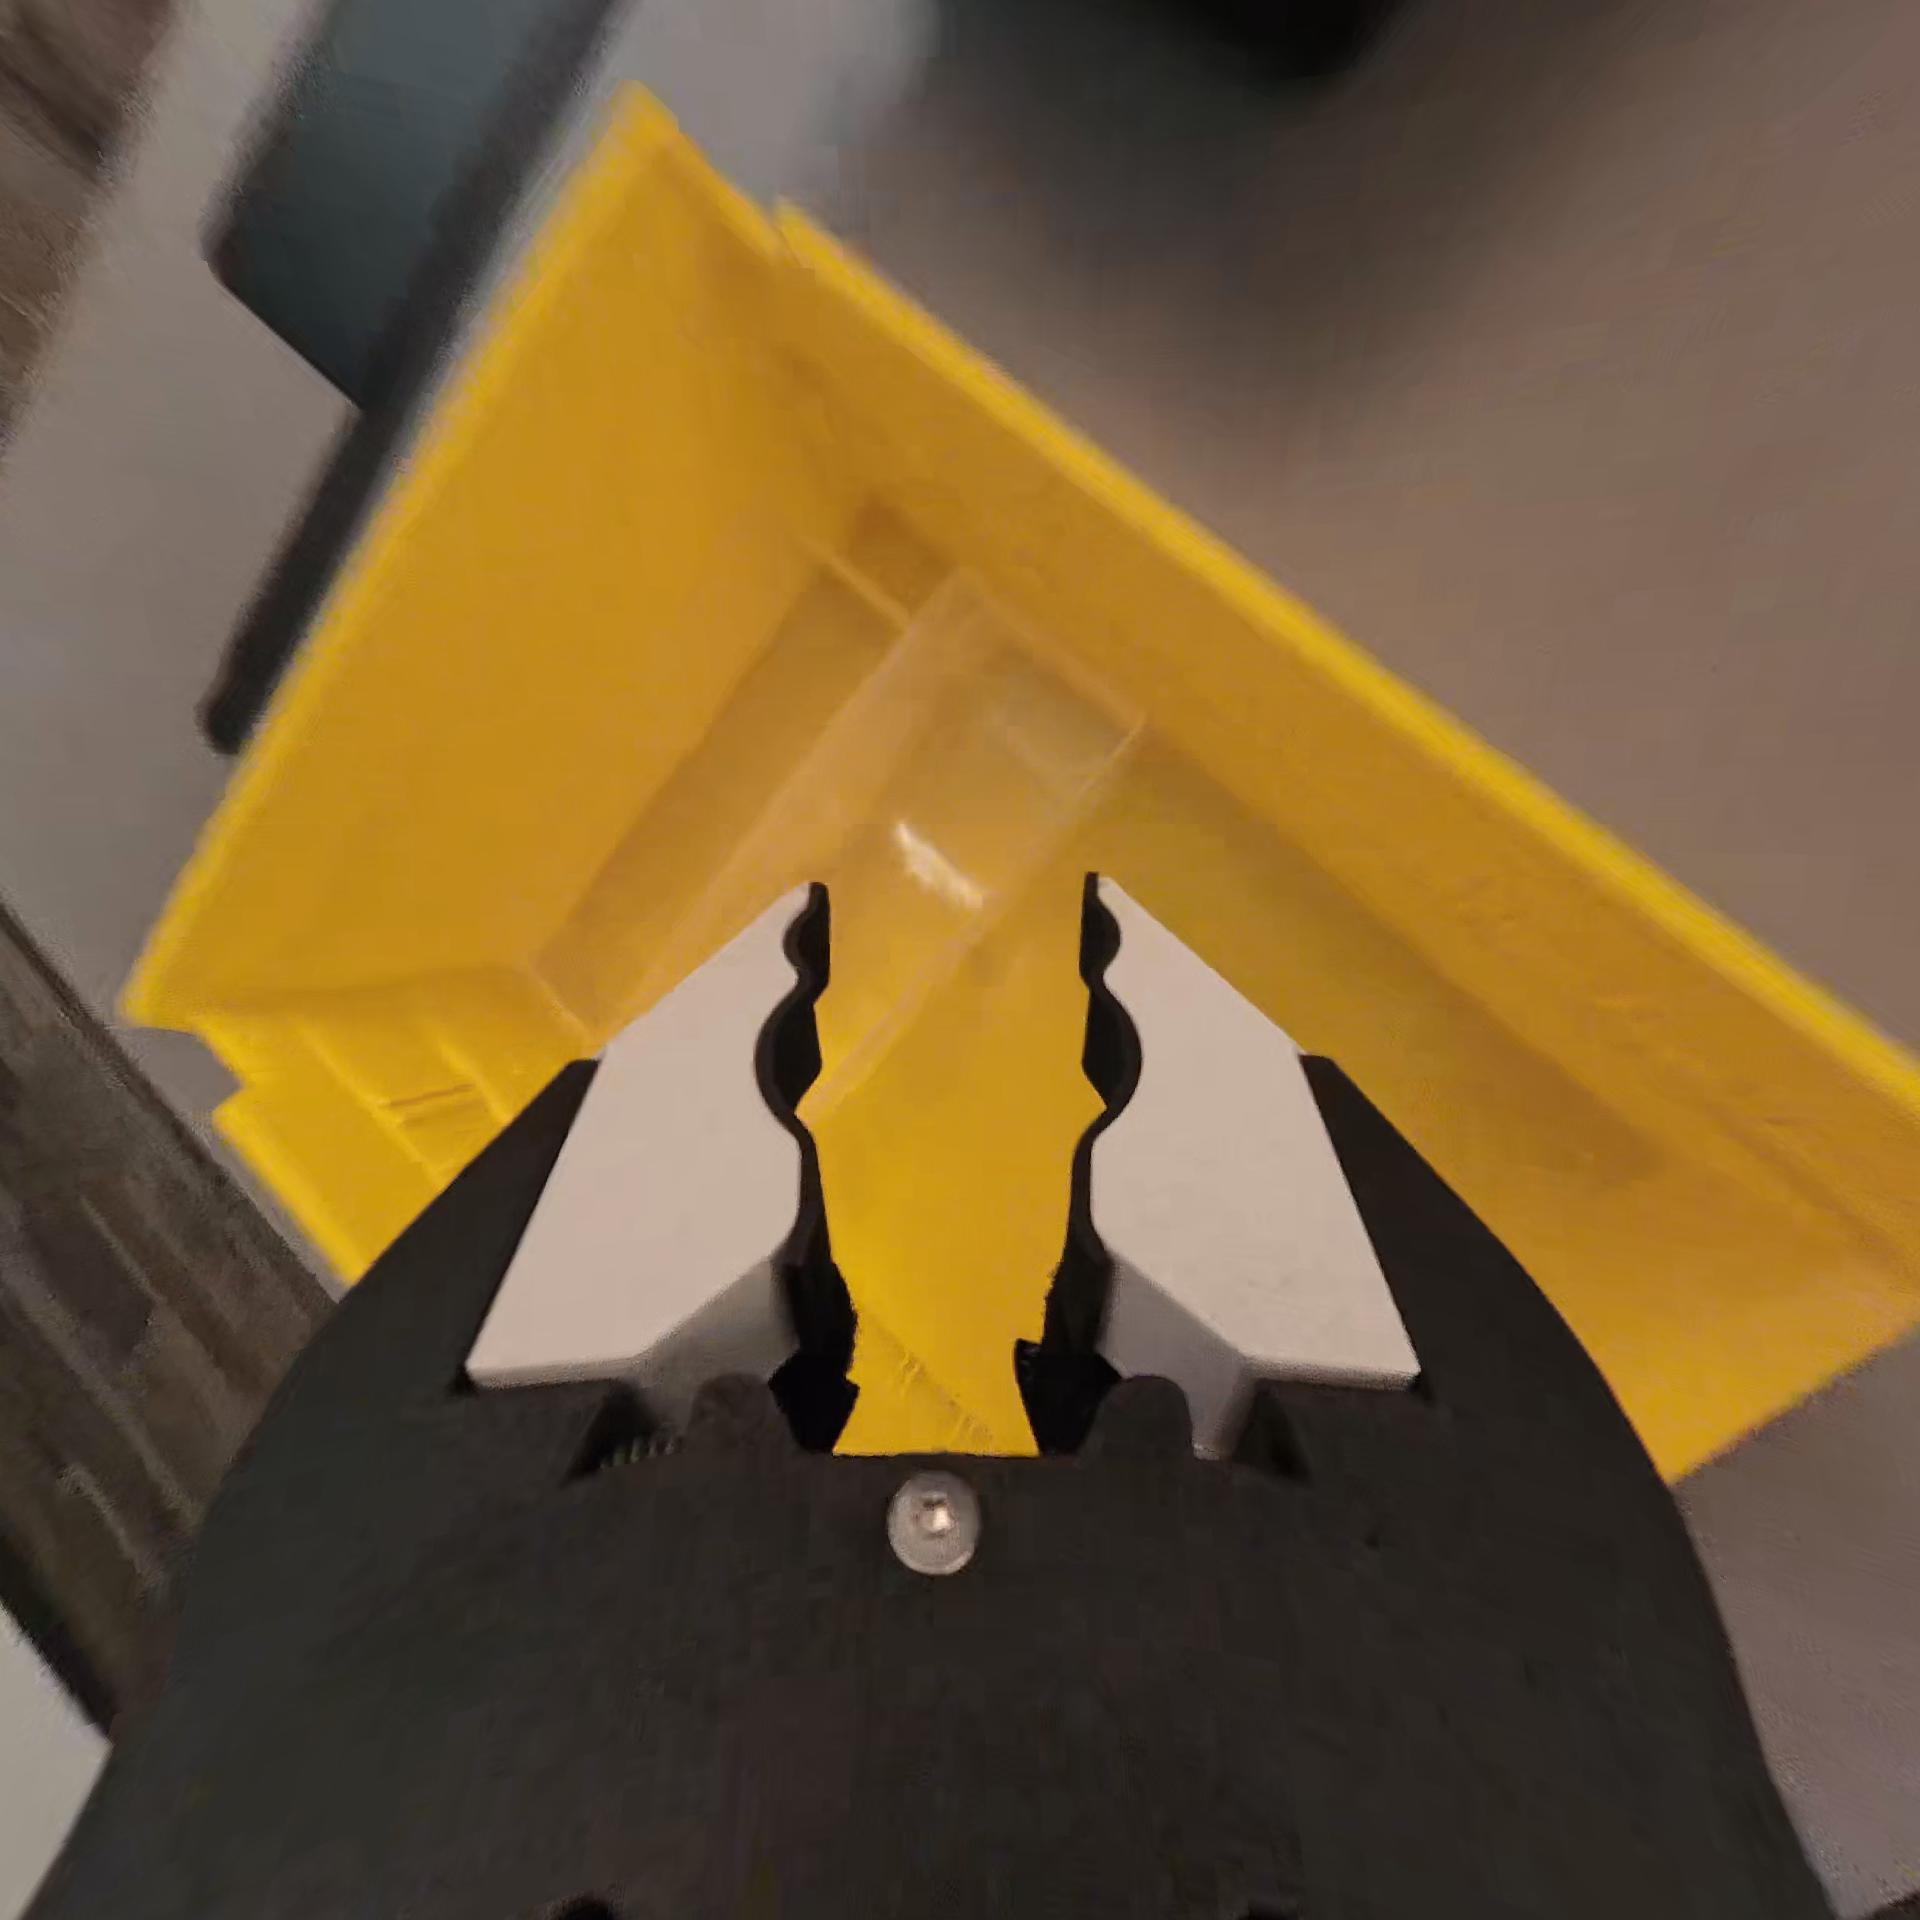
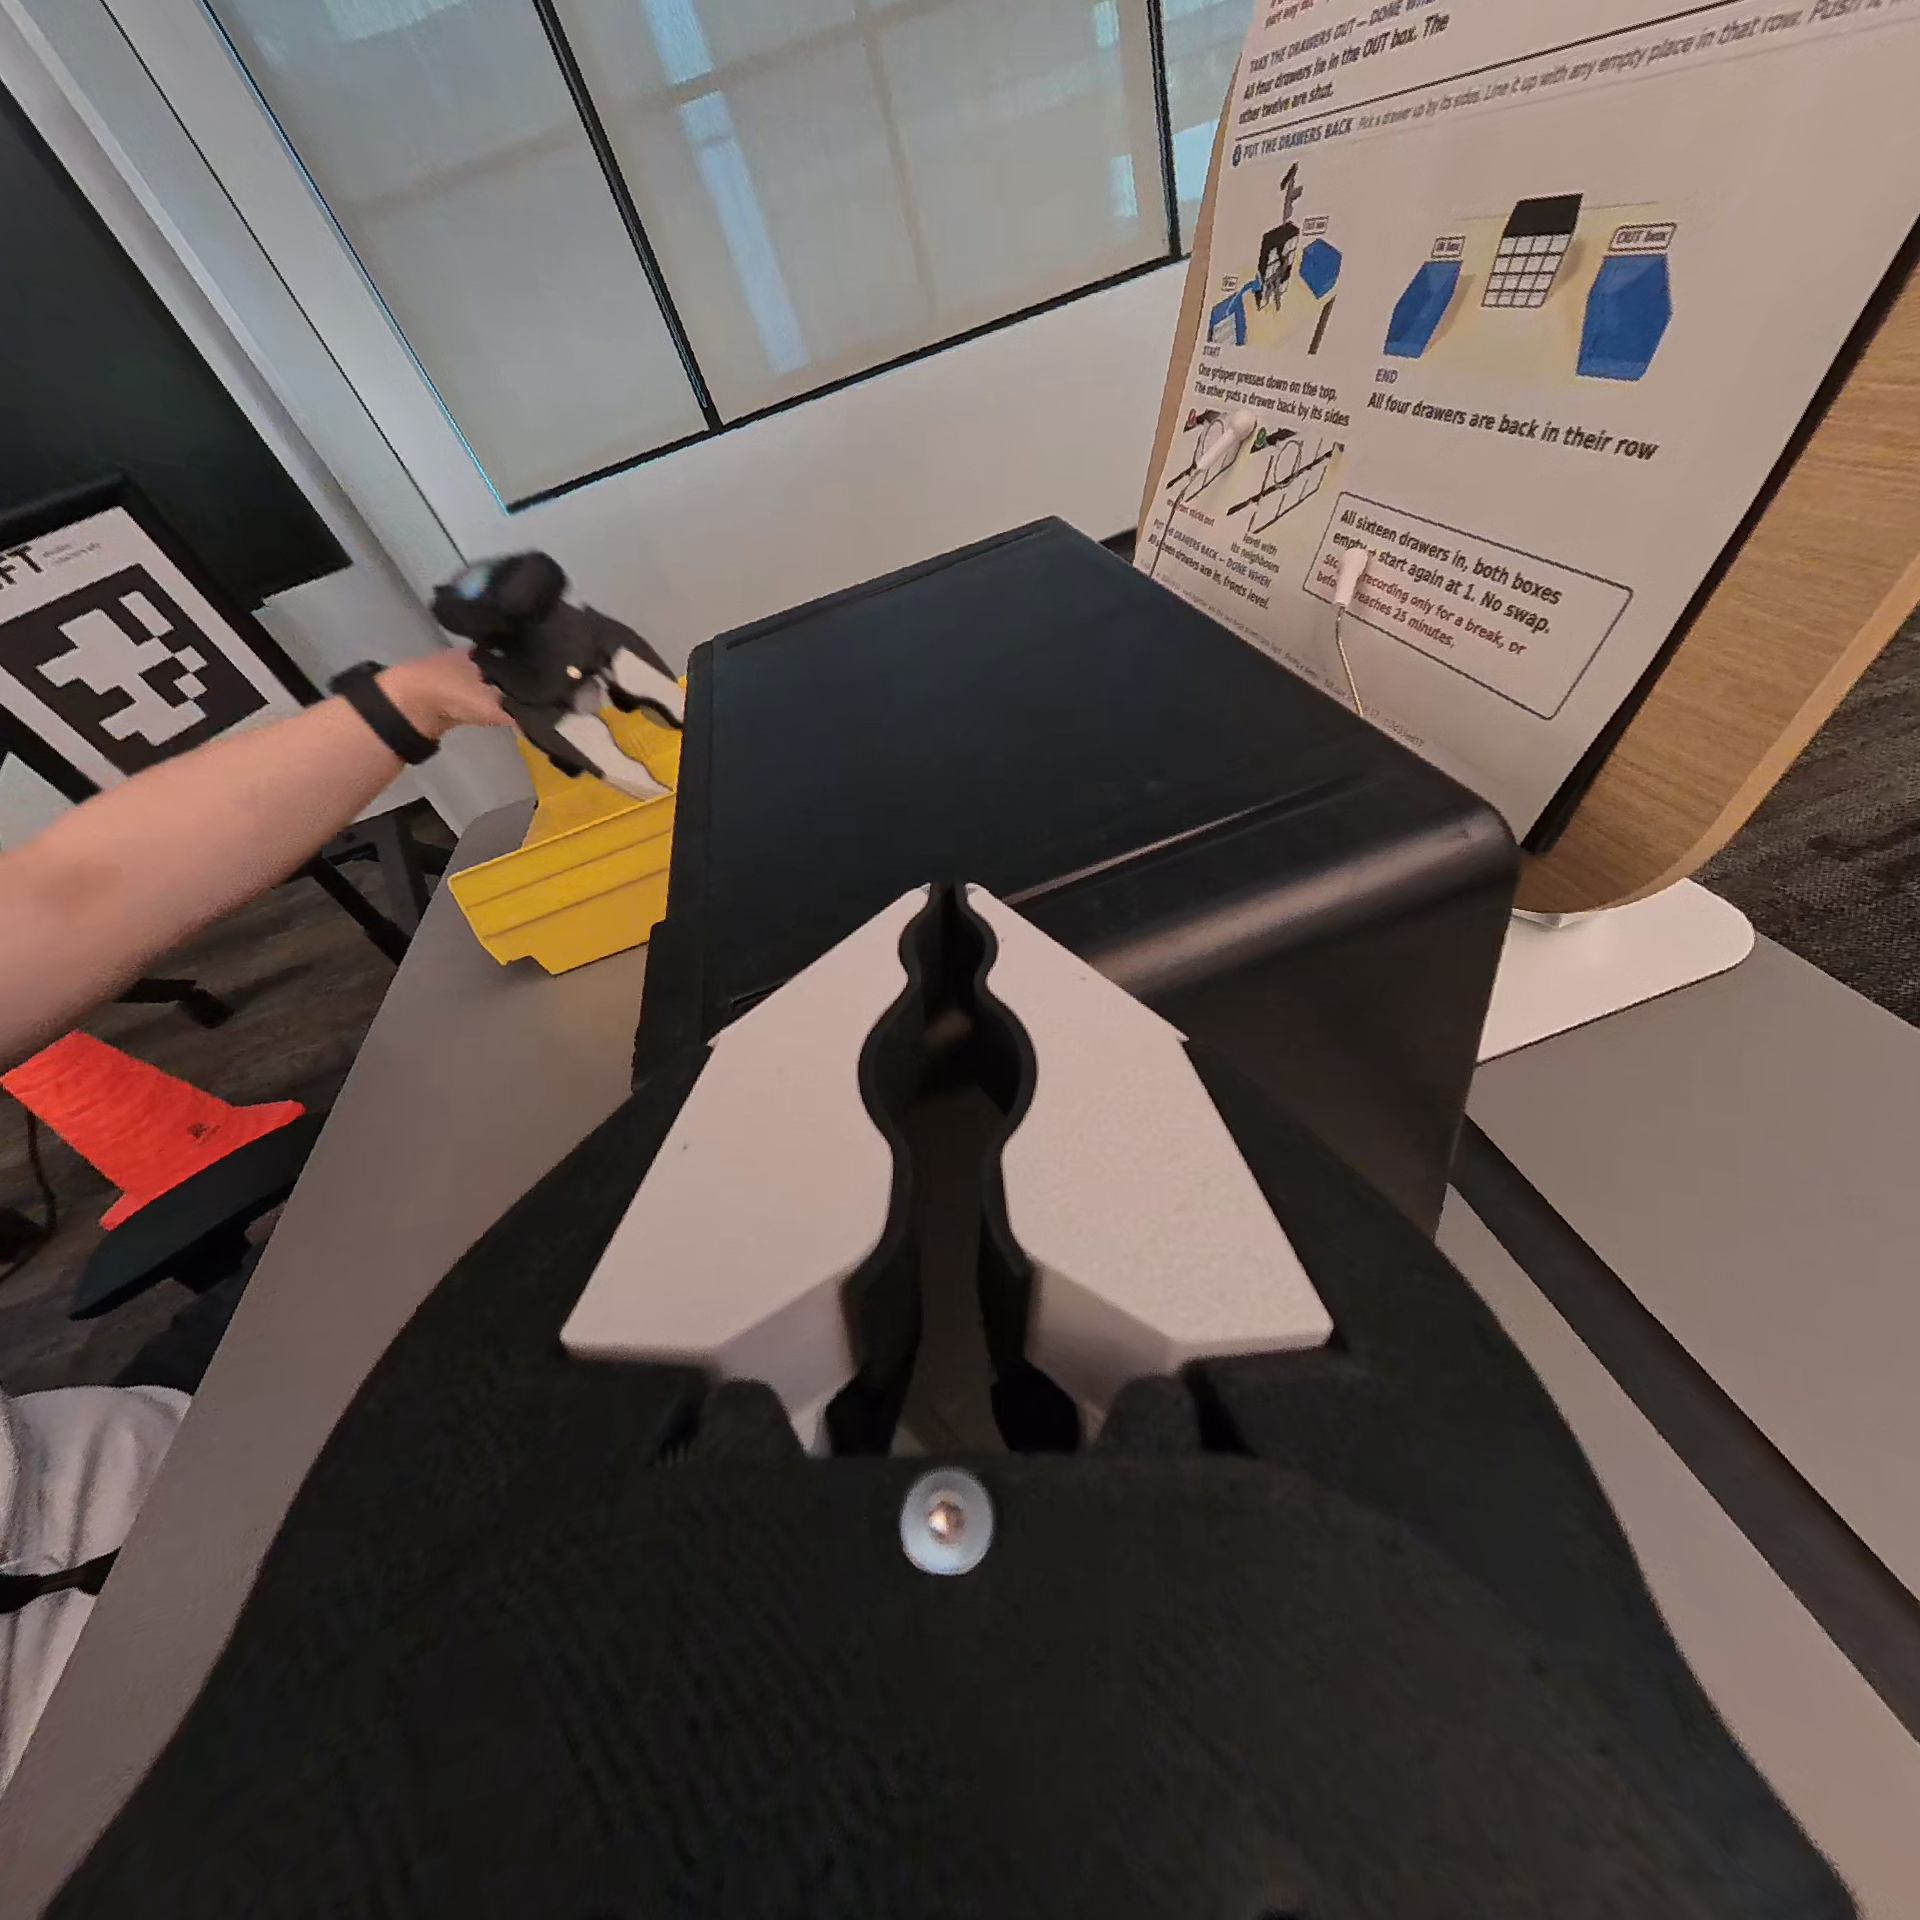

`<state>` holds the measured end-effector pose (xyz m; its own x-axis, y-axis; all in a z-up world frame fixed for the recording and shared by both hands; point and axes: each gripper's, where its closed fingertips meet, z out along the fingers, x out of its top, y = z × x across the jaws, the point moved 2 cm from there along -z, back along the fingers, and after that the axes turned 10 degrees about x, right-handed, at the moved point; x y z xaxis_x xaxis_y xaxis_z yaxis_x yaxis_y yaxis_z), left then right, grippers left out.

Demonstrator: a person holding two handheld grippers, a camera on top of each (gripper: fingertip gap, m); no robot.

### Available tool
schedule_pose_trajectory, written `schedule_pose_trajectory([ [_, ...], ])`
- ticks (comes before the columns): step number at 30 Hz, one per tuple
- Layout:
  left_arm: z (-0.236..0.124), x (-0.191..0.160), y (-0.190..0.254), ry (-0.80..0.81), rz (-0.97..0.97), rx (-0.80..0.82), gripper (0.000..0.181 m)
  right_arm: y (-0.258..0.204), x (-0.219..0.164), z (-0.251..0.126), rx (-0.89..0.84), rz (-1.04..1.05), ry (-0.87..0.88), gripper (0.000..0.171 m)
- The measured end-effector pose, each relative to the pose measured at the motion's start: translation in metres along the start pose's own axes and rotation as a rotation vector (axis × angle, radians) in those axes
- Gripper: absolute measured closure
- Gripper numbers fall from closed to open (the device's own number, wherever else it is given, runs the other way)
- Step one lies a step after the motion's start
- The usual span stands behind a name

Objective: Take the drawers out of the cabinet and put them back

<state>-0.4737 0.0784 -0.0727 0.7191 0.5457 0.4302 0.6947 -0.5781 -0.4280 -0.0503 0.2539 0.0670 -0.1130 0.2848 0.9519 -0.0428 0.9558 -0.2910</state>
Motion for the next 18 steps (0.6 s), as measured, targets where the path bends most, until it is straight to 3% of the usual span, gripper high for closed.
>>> schedule_pose_trajectory([
  [7,0.042,-0.027,0.003,-0.120,0.006,-0.080,0.142,0.000,0.000,0.002,0.009,0.006,0.003,0.171],
  [9,0.046,-0.031,0.004,-0.130,-0.005,-0.092,0.153,0.000,0.000,0.003,0.009,0.006,0.001,0.171],
  [13,0.043,-0.038,0.010,-0.149,0.029,-0.100,0.170,0.000,0.000,0.004,0.016,0.009,0.006,0.171],
  [18,0.017,-0.042,0.012,-0.158,0.043,-0.045,0.177,0.000,0.000,0.004,0.019,0.010,0.009,0.171],
])
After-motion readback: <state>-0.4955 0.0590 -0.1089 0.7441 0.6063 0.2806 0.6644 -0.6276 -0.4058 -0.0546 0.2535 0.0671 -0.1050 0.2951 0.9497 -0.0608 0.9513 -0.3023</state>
